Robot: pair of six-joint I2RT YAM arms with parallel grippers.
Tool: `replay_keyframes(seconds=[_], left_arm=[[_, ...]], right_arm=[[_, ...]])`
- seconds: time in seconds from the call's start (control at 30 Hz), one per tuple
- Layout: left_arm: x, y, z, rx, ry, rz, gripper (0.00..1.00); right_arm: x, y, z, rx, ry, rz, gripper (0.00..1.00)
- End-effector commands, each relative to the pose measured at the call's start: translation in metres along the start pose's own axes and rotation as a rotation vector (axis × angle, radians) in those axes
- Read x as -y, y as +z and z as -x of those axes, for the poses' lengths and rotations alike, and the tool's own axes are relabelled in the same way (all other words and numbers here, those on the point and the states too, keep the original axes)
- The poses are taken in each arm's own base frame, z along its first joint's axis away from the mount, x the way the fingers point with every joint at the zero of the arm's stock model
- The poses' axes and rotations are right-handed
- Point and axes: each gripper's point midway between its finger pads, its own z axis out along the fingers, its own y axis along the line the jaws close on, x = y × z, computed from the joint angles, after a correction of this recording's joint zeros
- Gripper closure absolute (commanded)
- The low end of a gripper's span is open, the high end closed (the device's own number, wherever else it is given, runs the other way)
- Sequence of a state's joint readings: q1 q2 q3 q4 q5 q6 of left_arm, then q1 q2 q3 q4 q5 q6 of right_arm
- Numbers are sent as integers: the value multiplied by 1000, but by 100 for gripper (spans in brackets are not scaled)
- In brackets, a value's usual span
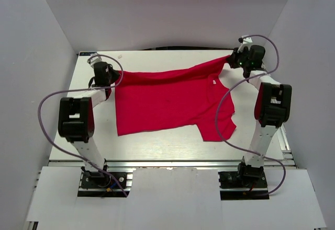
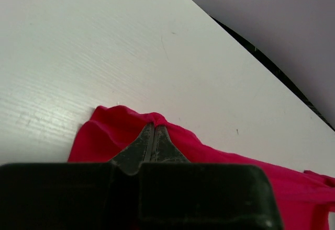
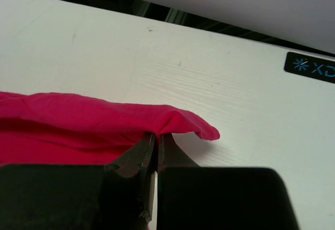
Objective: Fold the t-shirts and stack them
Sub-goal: Flatten out the tshirt, then fold the flattened tshirt in 1/3 of the way
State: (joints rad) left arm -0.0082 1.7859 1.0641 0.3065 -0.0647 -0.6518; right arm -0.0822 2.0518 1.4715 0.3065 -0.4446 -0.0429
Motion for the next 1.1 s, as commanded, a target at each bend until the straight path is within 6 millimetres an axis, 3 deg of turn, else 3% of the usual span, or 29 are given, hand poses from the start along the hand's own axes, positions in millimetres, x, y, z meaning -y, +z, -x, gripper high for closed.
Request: replay_keyframes(seconds=[0.0, 0.07, 0.13, 0.2, 0.23, 0.27, 0.3, 0.4, 0.77, 1.07], left_arm=[[31, 15, 54, 159, 1, -79, 100], [26, 31, 47, 151, 0, -65, 100], [28, 34, 51, 162, -4, -71, 100], [26, 43, 46, 157, -5, -67, 100], [24, 46, 53, 169, -8, -67, 100], [9, 53, 55, 170, -14, -42, 100], [9, 55, 57, 172, -13, -43, 100], [5, 63, 57, 172, -19, -42, 100], [-1, 85, 48, 143, -19, -52, 100], [-11, 77, 53, 144, -18, -43, 100]], right_arm=[[14, 6, 60, 138, -108, -67, 100], [22, 17, 56, 146, -113, -91, 100], [28, 24, 48, 137, -105, -105, 100], [33, 33, 58, 157, -110, -112, 100], [39, 42, 44, 130, -94, -117, 100], [42, 45, 57, 154, -98, -119, 100], [45, 53, 47, 139, -86, -113, 100], [45, 62, 51, 160, -88, -91, 100], [49, 79, 49, 191, -118, -75, 100], [47, 80, 46, 187, -125, -55, 100]])
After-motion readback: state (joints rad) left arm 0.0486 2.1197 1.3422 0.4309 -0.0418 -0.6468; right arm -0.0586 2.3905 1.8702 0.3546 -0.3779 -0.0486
